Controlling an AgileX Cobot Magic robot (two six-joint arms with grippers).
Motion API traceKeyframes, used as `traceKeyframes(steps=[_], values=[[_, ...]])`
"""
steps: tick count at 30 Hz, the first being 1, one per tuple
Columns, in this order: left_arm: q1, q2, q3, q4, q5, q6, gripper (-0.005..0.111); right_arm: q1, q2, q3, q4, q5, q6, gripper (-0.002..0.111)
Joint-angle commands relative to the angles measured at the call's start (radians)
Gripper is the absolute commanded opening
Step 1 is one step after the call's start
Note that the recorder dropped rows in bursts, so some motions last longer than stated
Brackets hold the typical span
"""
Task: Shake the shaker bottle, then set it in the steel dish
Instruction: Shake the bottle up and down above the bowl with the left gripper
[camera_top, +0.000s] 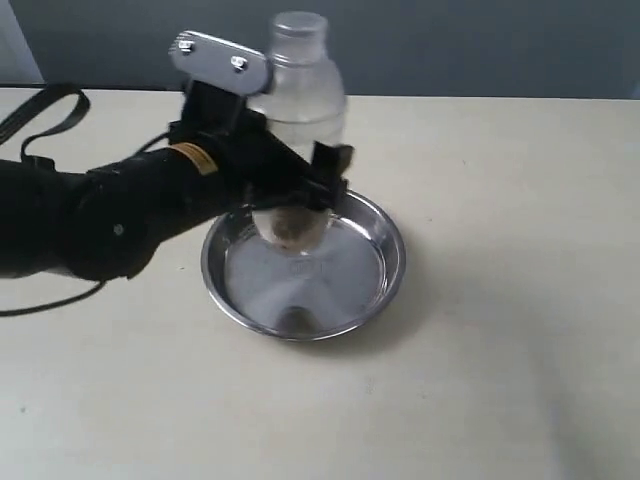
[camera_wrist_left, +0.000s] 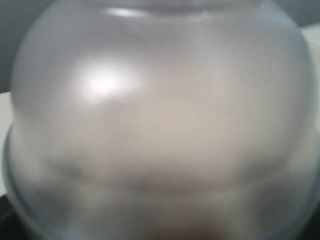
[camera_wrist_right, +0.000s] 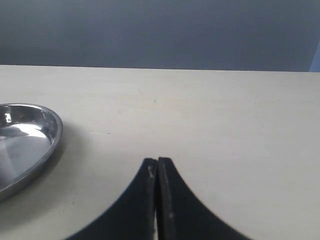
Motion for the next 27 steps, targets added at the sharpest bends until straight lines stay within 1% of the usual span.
traceKeyframes(steps=[1, 2, 3, 4, 5, 6, 7, 8, 9, 10, 11, 12, 13, 14, 15, 16, 17, 18, 19, 20, 21, 22, 23, 24, 25, 26, 27], values=[[-0.03, -0.037, 0.011, 0.38, 0.081, -0.014, 0.0, 0.004, -0.004, 0.001, -0.001, -0.011, -0.001, -0.001], [-0.025, -0.04, 0.02, 0.329, 0.034, 0.001, 0.0, 0.004, -0.004, 0.001, -0.001, -0.011, -0.001, -0.001], [0.004, -0.034, 0.028, 0.111, -0.041, 0.035, 0.0, 0.004, -0.004, 0.001, -0.001, -0.011, -0.001, -0.001], [0.033, -0.026, 0.035, -0.163, -0.138, 0.059, 0.0, 0.004, -0.004, 0.001, -0.001, -0.011, -0.001, -0.001], [0.049, -0.024, 0.032, -0.324, -0.167, 0.048, 0.0, 0.004, -0.004, 0.001, -0.001, -0.011, -0.001, -0.001], [0.045, -0.039, 0.027, -0.221, -0.073, 0.046, 0.0, 0.004, -0.004, 0.001, -0.001, -0.011, -0.001, -0.001], [0.025, -0.052, 0.018, -0.002, 0.064, 0.018, 0.0, 0.004, -0.004, 0.001, -0.001, -0.011, -0.001, -0.001], [-0.02, -0.067, 0.012, 0.317, 0.139, -0.038, 0.0, 0.004, -0.004, 0.001, -0.001, -0.011, -0.001, -0.001], [-0.045, -0.073, 0.015, 0.479, 0.133, -0.065, 0.0, 0.004, -0.004, 0.001, -0.001, -0.011, -0.001, -0.001], [-0.036, -0.073, 0.026, 0.42, 0.077, -0.053, 0.0, 0.004, -0.004, 0.001, -0.001, -0.011, -0.001, -0.001], [0.003, -0.066, 0.036, 0.181, -0.026, -0.028, 0.0, 0.004, -0.004, 0.001, -0.001, -0.011, -0.001, -0.001], [0.039, -0.052, 0.043, -0.124, -0.127, -0.04, 0.0, 0.004, -0.004, 0.001, -0.001, -0.011, -0.001, -0.001], [0.053, -0.045, 0.043, -0.332, -0.16, -0.079, 0.0, 0.004, -0.004, 0.001, -0.001, -0.011, -0.001, -0.001], [0.052, -0.043, 0.037, -0.236, -0.115, -0.092, 0.0, 0.004, -0.004, 0.001, -0.001, -0.011, -0.001, -0.001], [0.027, -0.056, 0.025, 0.069, -0.002, -0.13, 0.0, 0.004, -0.004, 0.001, -0.001, -0.011, -0.001, -0.001], [-0.02, -0.066, 0.018, 0.345, 0.064, -0.192, 0.0, 0.004, -0.004, 0.001, -0.001, -0.014, -0.001, -0.001], [-0.057, -0.073, 0.016, 0.551, 0.084, -0.242, 0.0, 0.004, -0.004, 0.001, -0.001, -0.014, -0.001, -0.001], [-0.056, -0.071, 0.016, 0.496, 0.054, -0.234, 0.0, 0.004, -0.004, 0.001, -0.001, -0.014, -0.001, -0.001], [-0.034, -0.066, 0.018, 0.315, -0.008, -0.173, 0.0, 0.004, -0.004, 0.001, -0.001, -0.014, -0.001, -0.001], [-0.007, -0.054, 0.026, 0.013, -0.103, -0.128, 0.0, 0.004, -0.004, 0.001, -0.001, -0.014, -0.001, -0.001], [-0.001, -0.046, 0.029, -0.23, -0.158, -0.146, 0.0, 0.004, -0.004, 0.001, -0.001, -0.014, -0.001, -0.001], [-0.007, -0.048, 0.022, -0.233, -0.134, -0.136, 0.0, 0.004, -0.004, 0.001, -0.001, -0.014, -0.001, -0.001], [-0.03, -0.059, 0.012, -0.014, -0.037, -0.131, 0.0, 0.004, -0.004, 0.001, -0.001, -0.014, -0.001, -0.001], [-0.065, -0.069, 0.008, 0.307, 0.046, -0.133, 0.0, 0.004, -0.004, 0.001, -0.001, -0.014, -0.001, -0.001], [-0.081, -0.071, 0.008, 0.382, 0.06, -0.121, 0.0, 0.004, -0.004, 0.001, -0.001, -0.014, -0.001, -0.001], [-0.065, -0.064, 0.016, 0.264, 0.027, -0.082, 0.0, 0.004, -0.004, 0.001, -0.001, -0.014, -0.001, -0.001], [-0.032, -0.053, 0.026, -0.017, -0.059, -0.04, 0.0, 0.004, -0.004, 0.001, -0.001, -0.014, -0.001, -0.001]])
